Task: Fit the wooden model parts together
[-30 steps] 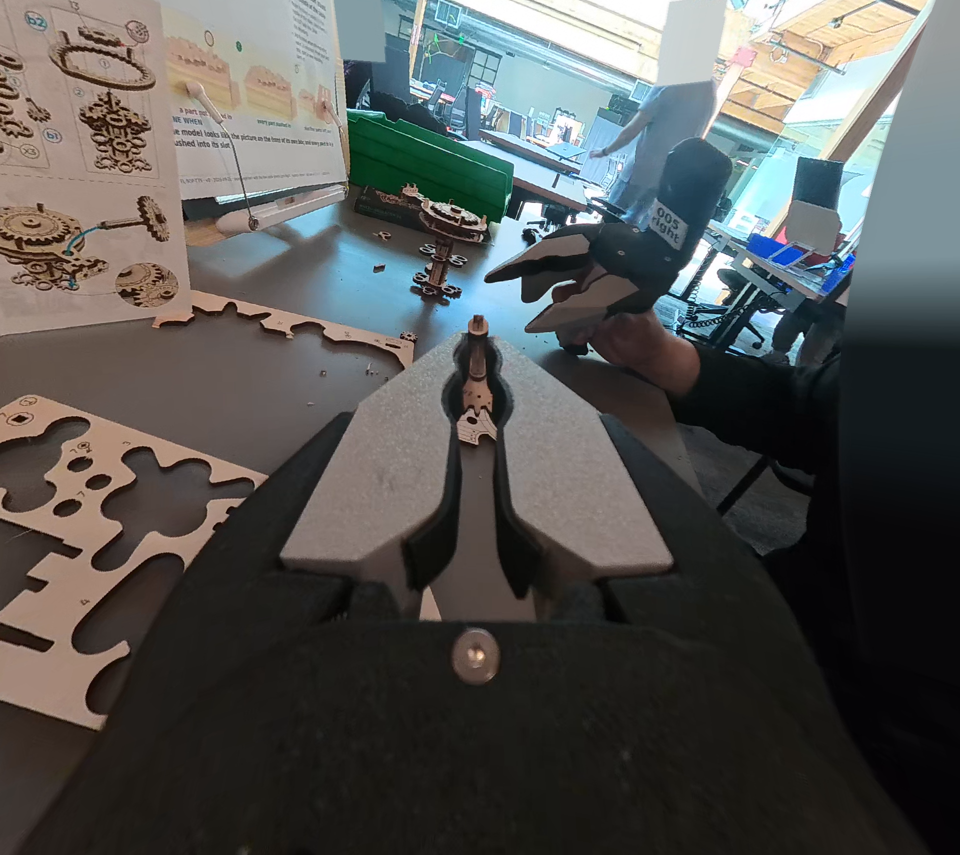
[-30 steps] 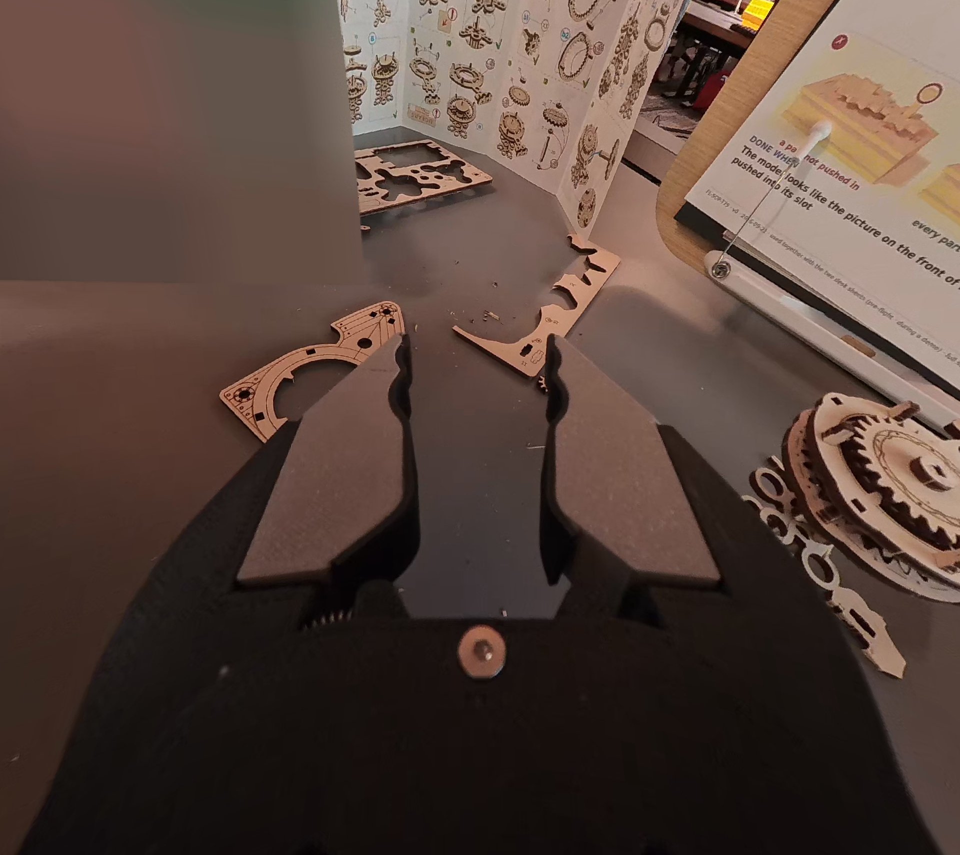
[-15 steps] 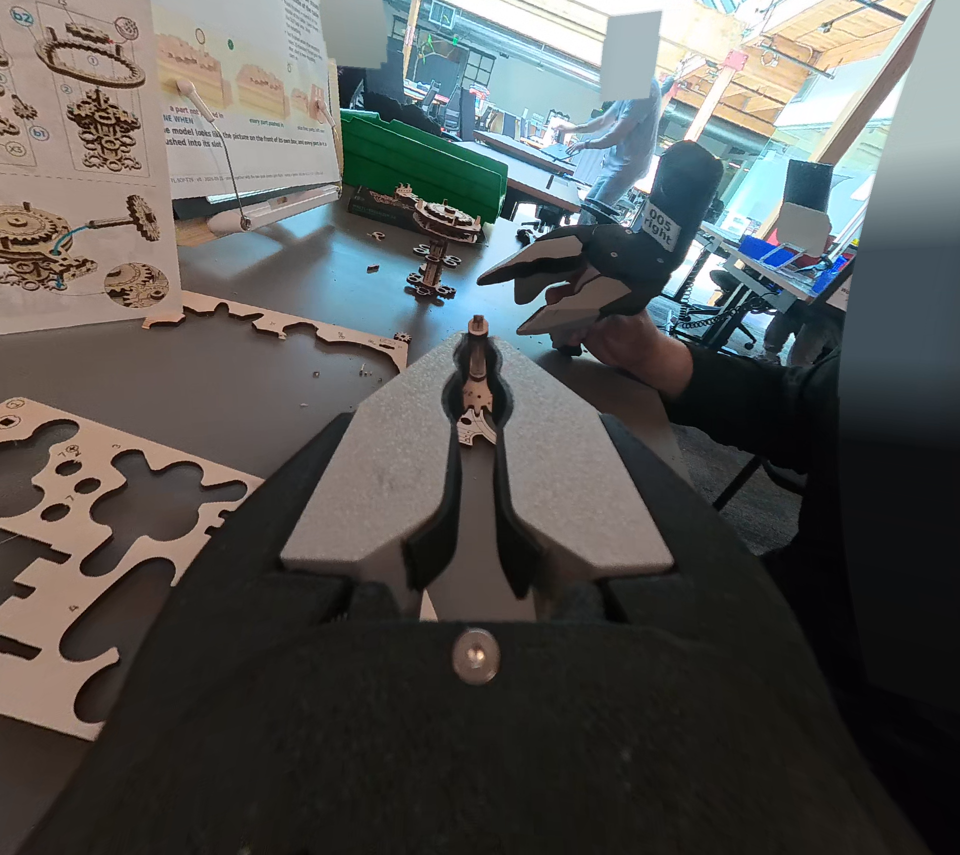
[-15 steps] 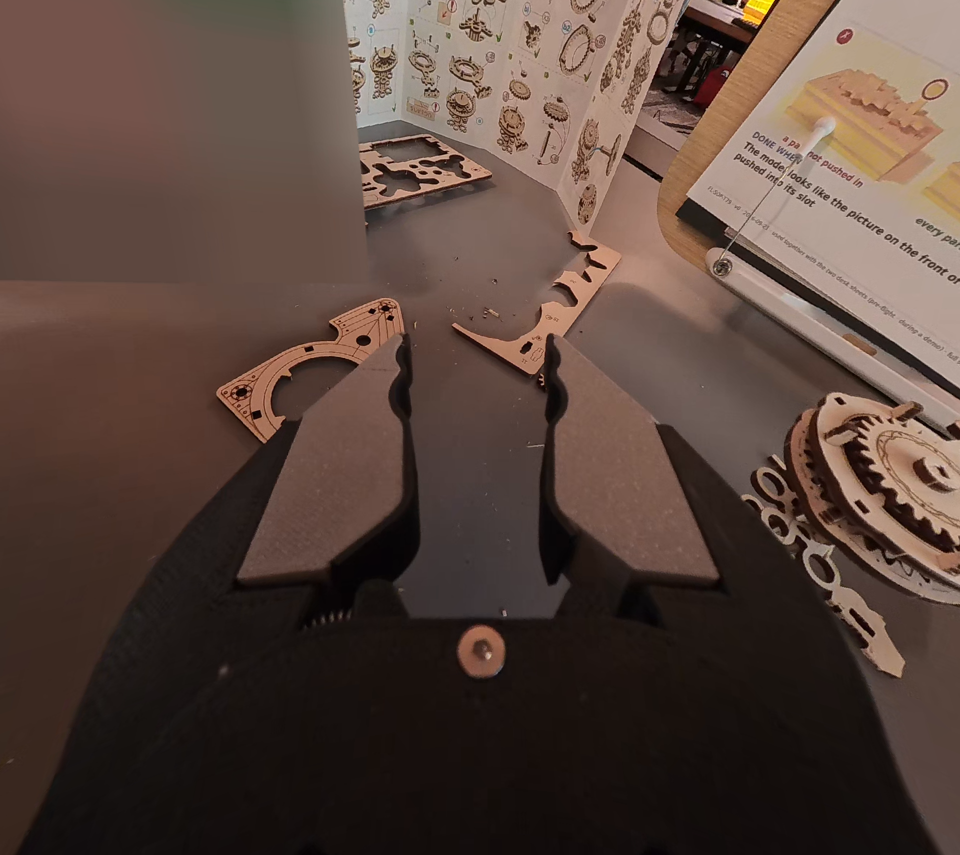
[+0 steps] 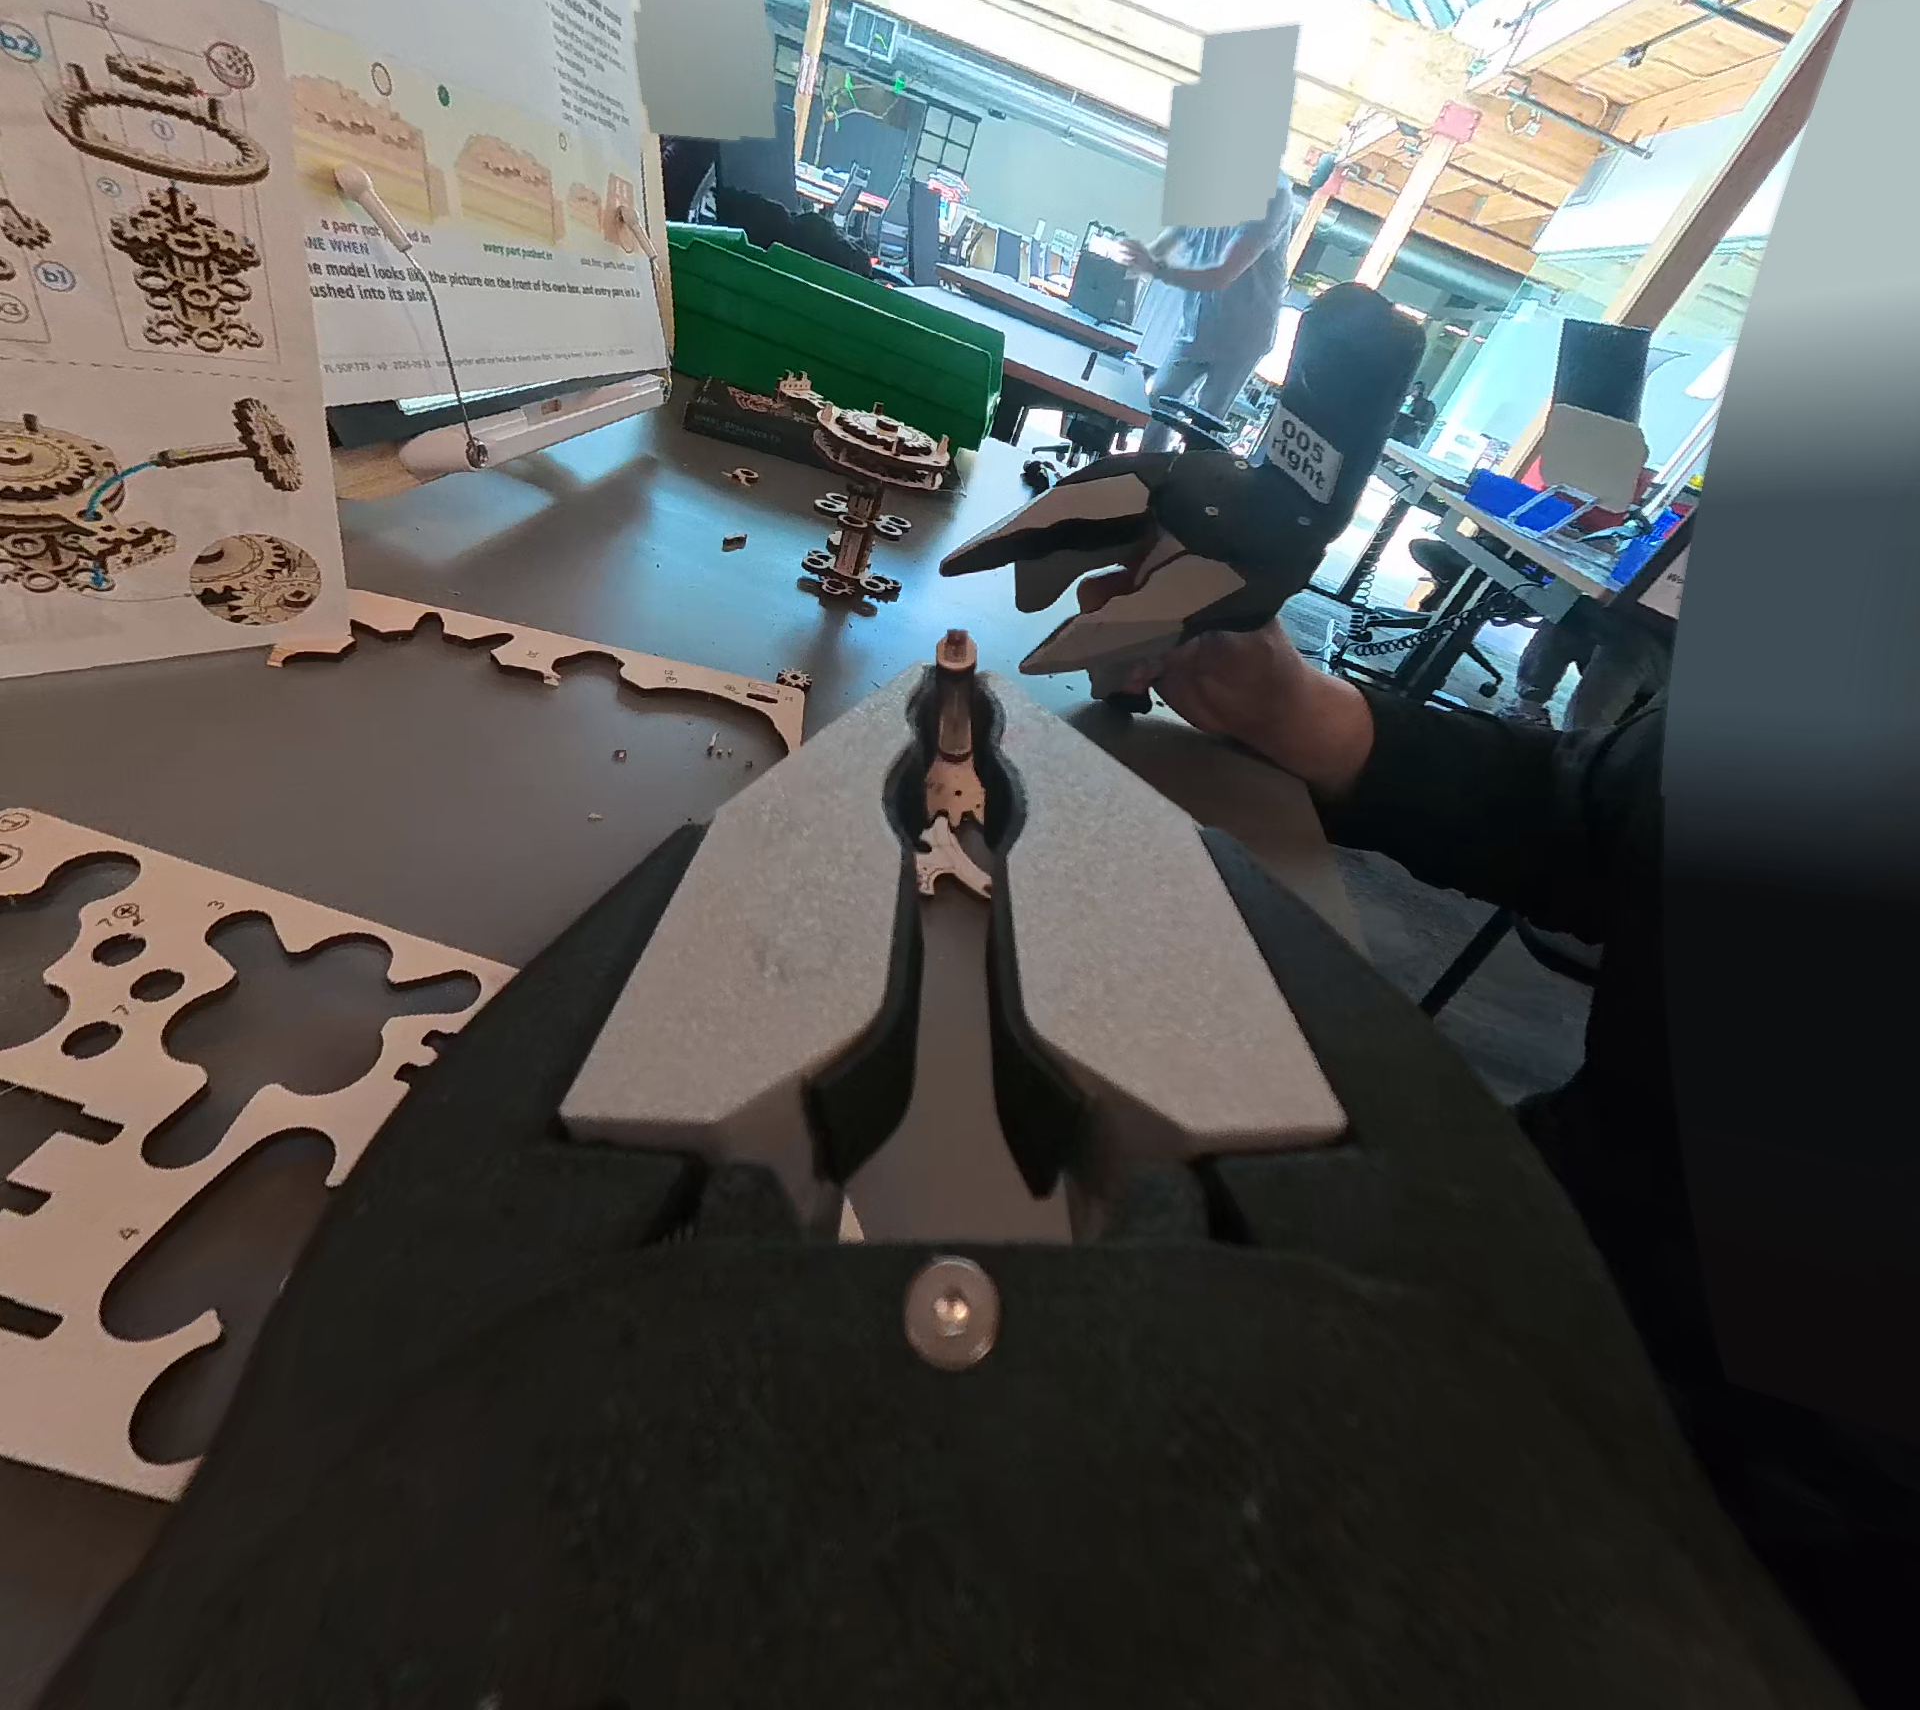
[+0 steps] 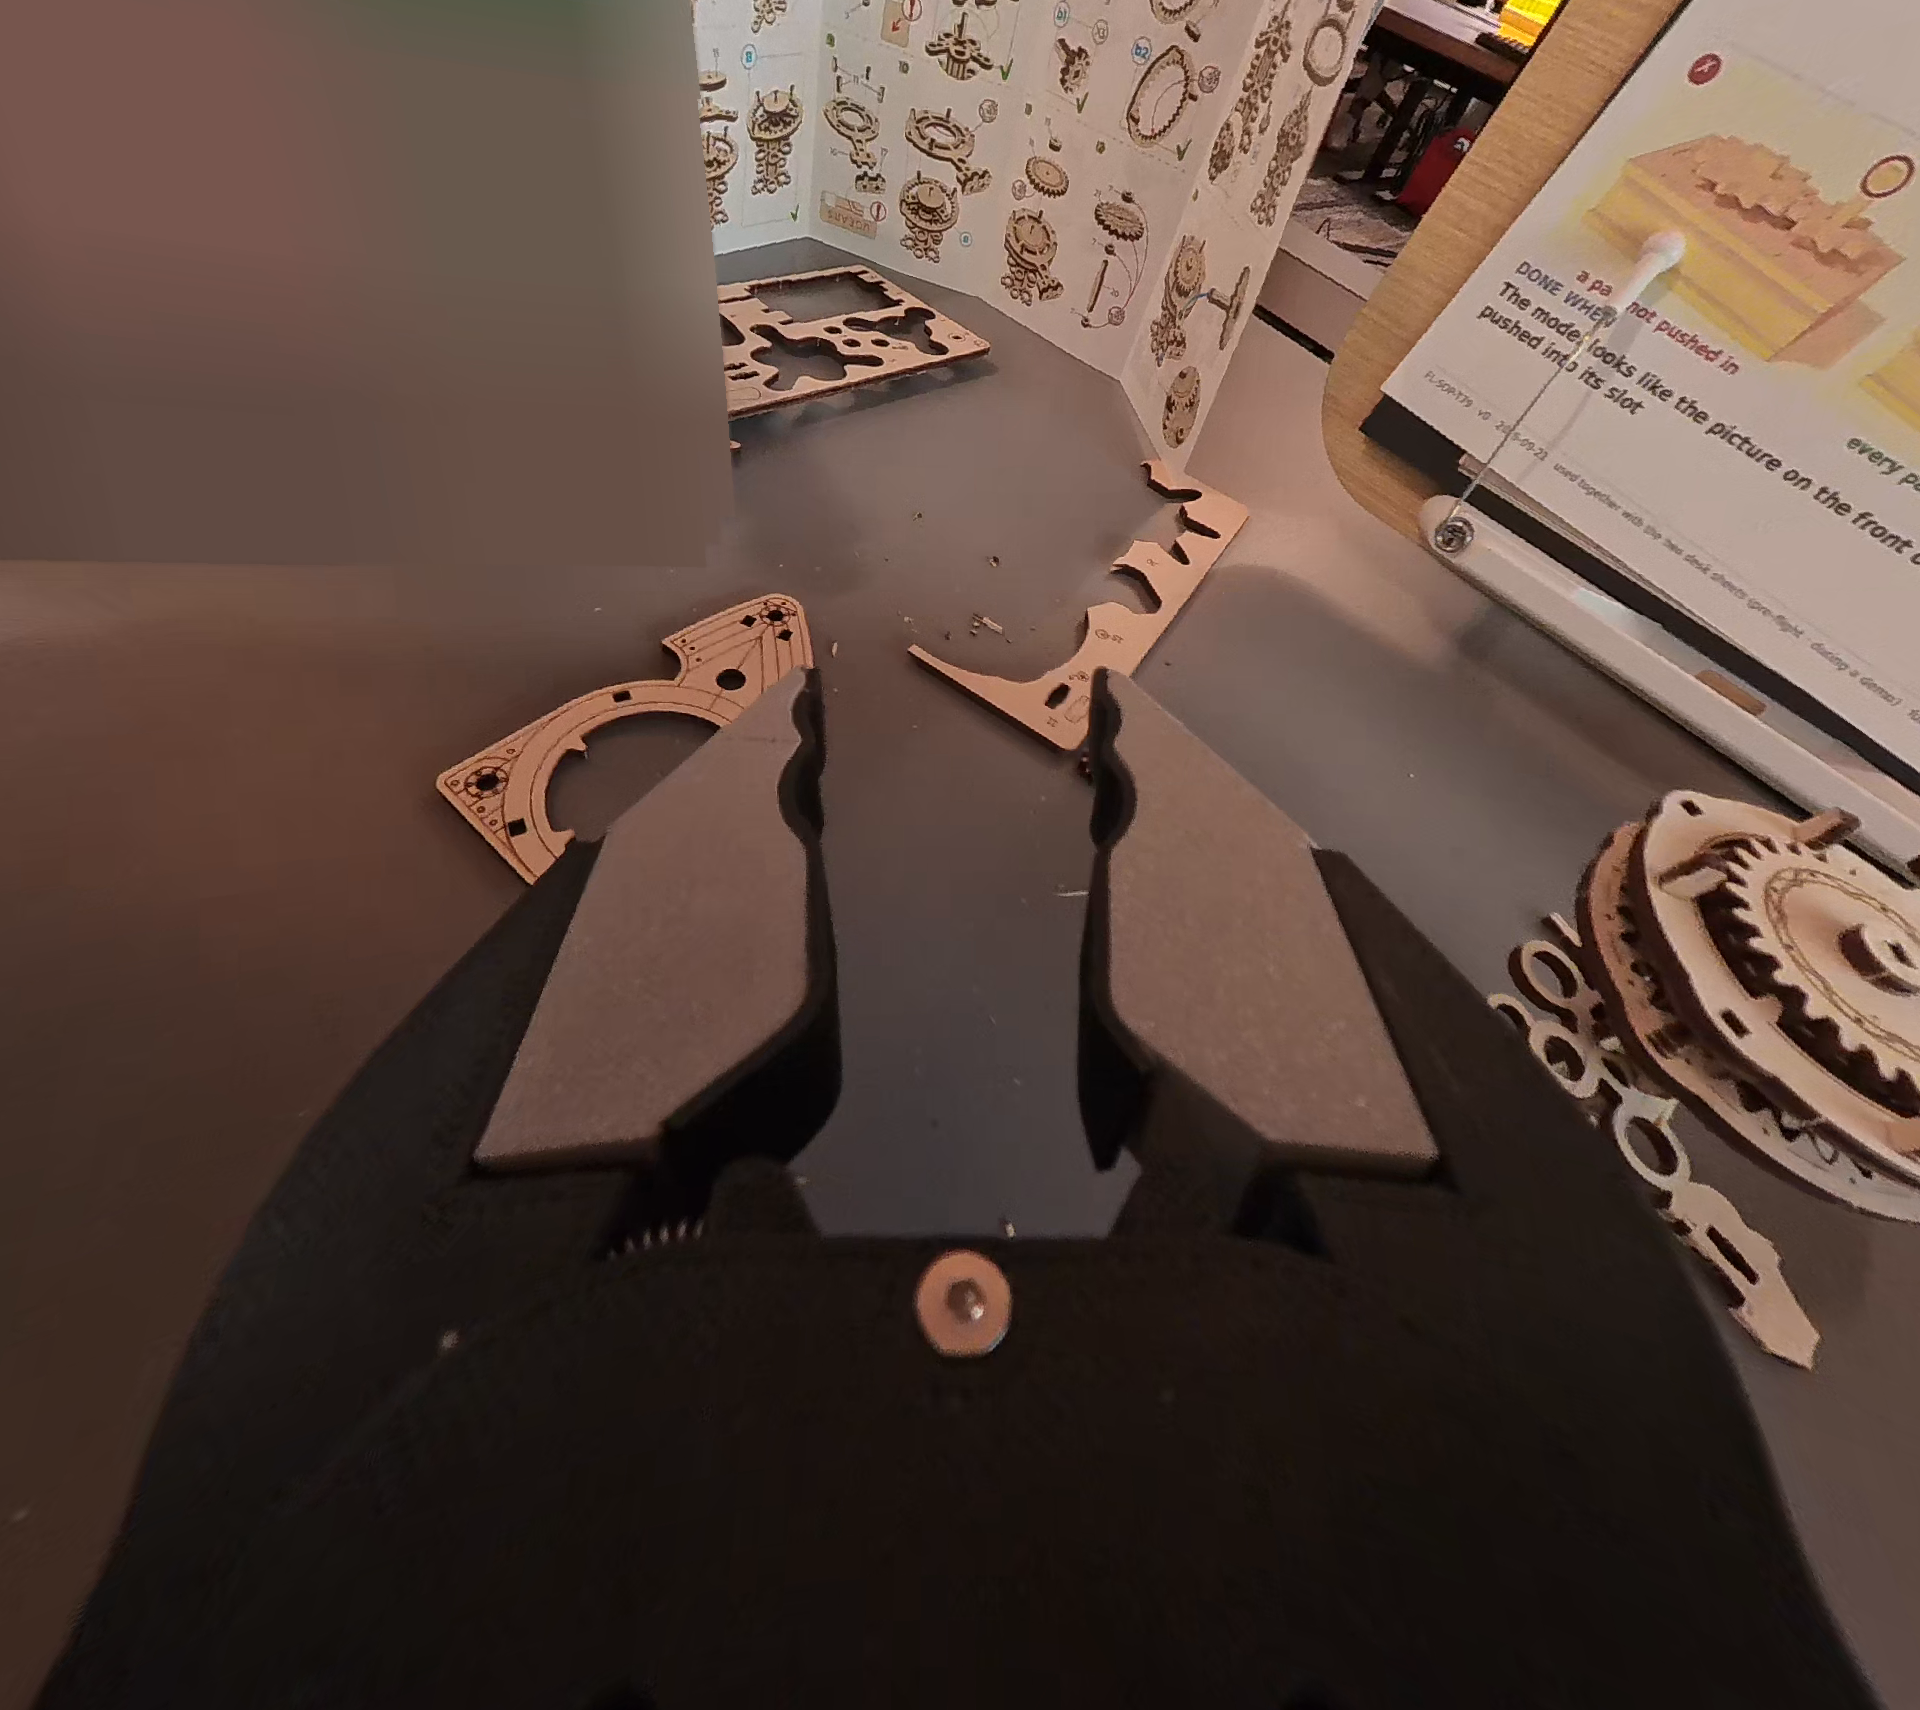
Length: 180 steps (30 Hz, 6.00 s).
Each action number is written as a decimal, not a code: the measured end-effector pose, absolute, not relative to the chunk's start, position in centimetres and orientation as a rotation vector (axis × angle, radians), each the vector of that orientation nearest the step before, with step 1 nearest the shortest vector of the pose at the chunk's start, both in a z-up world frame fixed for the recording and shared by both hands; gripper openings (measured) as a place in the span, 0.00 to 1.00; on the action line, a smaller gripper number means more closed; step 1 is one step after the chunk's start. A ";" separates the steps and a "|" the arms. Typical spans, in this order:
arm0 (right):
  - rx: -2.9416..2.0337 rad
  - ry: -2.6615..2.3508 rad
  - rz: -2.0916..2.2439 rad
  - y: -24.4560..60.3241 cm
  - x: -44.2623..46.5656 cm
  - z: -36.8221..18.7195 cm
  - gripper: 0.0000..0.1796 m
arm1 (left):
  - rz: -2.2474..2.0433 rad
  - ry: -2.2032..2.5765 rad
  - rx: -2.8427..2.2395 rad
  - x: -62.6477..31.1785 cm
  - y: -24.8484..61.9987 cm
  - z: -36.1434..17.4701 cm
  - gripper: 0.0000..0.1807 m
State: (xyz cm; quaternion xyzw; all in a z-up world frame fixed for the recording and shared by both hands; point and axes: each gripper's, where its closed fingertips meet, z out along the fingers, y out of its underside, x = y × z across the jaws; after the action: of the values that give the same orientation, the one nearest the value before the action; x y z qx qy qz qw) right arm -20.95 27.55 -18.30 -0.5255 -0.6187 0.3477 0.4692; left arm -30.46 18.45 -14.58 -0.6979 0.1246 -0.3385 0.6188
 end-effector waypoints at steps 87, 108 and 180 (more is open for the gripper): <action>-1.488 -1.364 0.966 41.7 -12.7 -15.3 0.52 | -1.549 -0.115 -1.126 -24.0 24.0 -9.9 0.01; -1.517 -1.625 1.148 33.2 -15.0 -19.6 0.45 | -1.580 -0.128 -1.111 -24.0 23.6 -9.4 0.01; -1.222 -1.200 1.233 24.9 -22.3 -9.0 0.20 | -1.550 -0.166 -1.109 -24.1 23.8 -9.8 0.03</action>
State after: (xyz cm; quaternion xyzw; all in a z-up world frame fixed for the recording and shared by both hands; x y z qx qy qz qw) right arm -22.34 24.87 -9.00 -0.5037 -0.4946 0.5083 0.4933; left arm -24.10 23.79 -9.81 -0.4735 -0.0710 -0.6622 0.5764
